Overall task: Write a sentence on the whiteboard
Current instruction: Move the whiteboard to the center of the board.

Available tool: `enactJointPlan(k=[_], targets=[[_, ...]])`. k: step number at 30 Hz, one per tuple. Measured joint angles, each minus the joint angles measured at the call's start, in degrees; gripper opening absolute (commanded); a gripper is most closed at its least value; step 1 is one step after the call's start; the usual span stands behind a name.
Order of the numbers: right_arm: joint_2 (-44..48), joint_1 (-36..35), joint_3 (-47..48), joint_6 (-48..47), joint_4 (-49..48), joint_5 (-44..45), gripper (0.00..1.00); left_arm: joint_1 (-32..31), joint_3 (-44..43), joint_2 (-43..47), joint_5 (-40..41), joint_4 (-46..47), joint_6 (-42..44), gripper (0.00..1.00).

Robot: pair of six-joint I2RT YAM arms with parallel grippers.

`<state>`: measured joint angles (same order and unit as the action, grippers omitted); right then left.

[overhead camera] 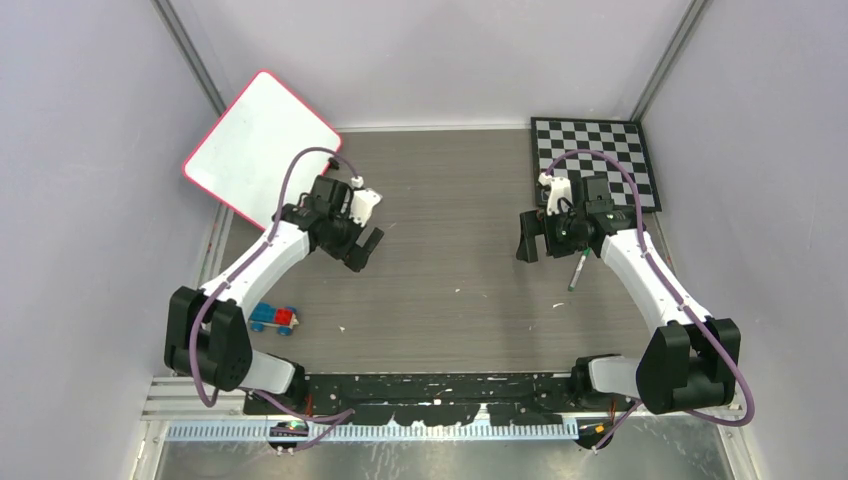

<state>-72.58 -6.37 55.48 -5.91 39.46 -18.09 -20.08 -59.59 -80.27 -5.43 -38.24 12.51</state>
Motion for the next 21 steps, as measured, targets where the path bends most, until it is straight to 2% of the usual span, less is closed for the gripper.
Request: enactJointPlan(k=[3,8,13,21], targets=[[0.0,0.0,0.0,0.0,0.2,0.0,0.99,0.0,-2.7,-2.4,0.3,-2.2,4.6,1.0],[0.0,0.0,0.0,0.0,0.8,0.0,0.99,0.0,-11.5,-12.2,1.2,-7.4,15.7,1.0],[0.0,0.0,0.0,-0.2,1.4,-0.3,0.99,1.0,-15.9,-20.2,4.6,-9.2,29.5,0.95],[0.0,0.0,0.0,-0.5,2.4,-0.7,0.99,7.7,-26.7,-27.3,2.7,-13.2,52.8,0.9]])
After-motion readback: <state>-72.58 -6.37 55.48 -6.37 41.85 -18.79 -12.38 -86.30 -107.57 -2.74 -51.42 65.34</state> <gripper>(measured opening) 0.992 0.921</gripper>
